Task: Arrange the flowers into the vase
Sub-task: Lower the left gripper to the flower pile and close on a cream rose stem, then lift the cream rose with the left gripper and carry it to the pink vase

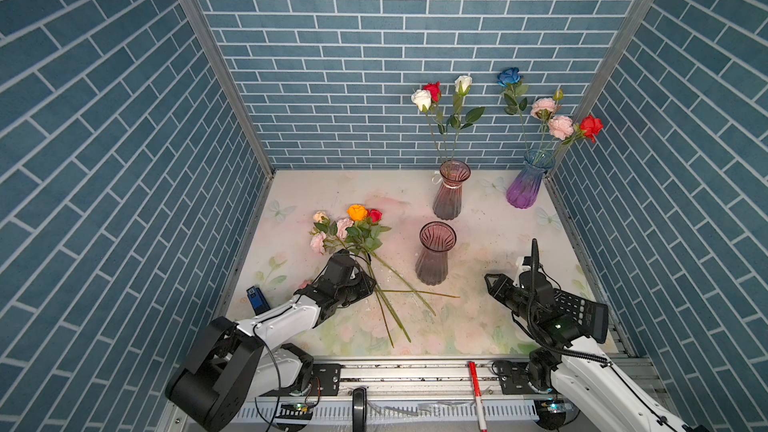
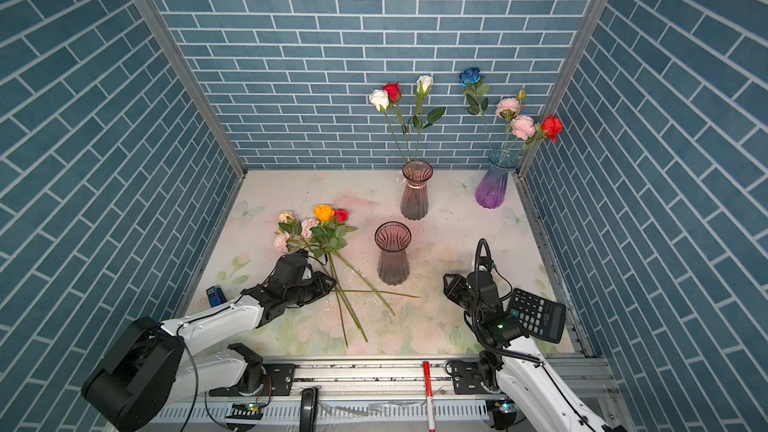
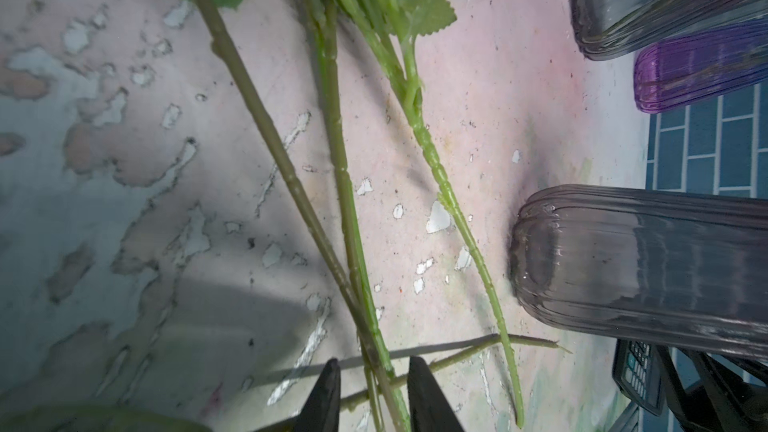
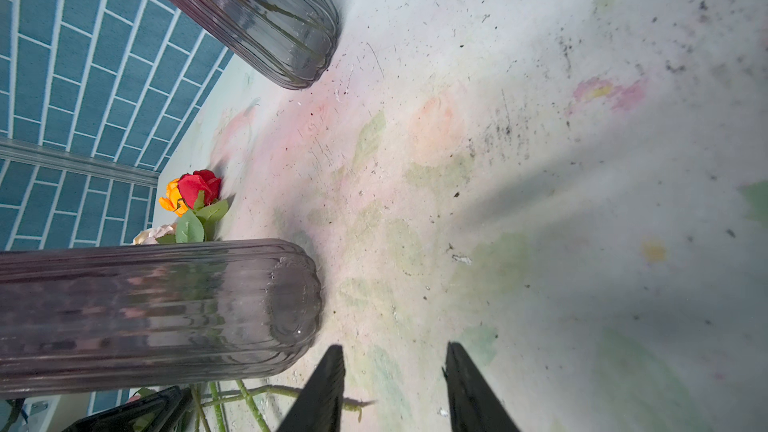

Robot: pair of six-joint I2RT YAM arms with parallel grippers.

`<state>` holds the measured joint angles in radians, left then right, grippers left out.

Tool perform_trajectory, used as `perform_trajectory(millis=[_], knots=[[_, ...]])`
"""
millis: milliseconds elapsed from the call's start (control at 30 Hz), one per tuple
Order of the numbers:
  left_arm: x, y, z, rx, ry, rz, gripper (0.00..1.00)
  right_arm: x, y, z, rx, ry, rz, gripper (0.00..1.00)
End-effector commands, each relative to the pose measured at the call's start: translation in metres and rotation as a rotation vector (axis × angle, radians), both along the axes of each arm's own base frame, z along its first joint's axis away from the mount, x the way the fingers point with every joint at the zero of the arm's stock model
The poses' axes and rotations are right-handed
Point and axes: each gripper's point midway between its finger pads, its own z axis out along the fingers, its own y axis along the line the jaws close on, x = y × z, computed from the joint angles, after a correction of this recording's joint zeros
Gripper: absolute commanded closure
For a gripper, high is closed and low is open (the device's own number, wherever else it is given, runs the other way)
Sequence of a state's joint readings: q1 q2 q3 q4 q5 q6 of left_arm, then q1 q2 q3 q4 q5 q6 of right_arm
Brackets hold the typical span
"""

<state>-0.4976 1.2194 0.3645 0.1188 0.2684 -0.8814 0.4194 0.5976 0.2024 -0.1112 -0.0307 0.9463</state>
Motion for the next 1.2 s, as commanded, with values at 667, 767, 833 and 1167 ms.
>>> perform_trajectory(millis=[667,767,833,1167], knots=[[0.013,0.006,0.013,0.021,-0.054,0.035,0.98,0.006,0.002,0.009,0.032,-0.001,-0.017,0.58],[0.012,0.011,0.03,0.017,-0.094,0.058,1.0,0.006,0.001,0.008,0.029,0.0,-0.021,0.58],[0.012,0.014,0.046,0.008,-0.132,0.075,1.0,0.006,0.001,0.009,0.029,-0.001,-0.022,0.58],[0.013,0.022,0.222,-0.171,-0.569,0.117,1.0,0.006,0.001,0.008,0.03,0.001,-0.024,0.58]])
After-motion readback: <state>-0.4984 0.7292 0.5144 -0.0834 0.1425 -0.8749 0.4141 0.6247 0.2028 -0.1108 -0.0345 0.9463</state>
